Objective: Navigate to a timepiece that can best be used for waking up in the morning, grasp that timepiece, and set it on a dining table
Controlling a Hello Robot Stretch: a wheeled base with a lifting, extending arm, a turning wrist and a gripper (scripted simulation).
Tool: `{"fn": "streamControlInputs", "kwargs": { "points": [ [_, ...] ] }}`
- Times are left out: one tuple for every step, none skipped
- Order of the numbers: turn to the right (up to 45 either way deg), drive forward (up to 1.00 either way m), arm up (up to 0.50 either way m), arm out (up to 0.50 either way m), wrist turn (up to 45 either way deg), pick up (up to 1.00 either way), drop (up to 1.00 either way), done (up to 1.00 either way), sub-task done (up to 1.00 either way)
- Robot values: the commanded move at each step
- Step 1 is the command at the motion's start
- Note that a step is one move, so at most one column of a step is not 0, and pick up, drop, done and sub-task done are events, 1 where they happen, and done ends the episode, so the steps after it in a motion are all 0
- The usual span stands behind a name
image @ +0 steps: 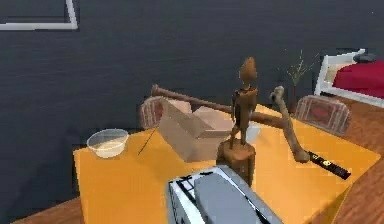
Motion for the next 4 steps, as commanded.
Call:
{"fn": "streamControlInputs", "kwargs": {
  "points": [
    [-45.0, 0.00, 0.00, 0.00, 0.0, 0.00, 0.00, 0.00, 0.00],
    [-45.0, 0.00, 0.00, 0.00, 0.0, 0.00, 0.00, 0.00, 0.00],
    [-12.0, 0.00, 0.00, 0.00, 0.0, 0.00, 0.00, 0.00, 0.00],
    [45.0, 0.00, 0.00, 0.00, 0.0, 0.00, 0.00, 0.00, 0.00]
  ]
}}
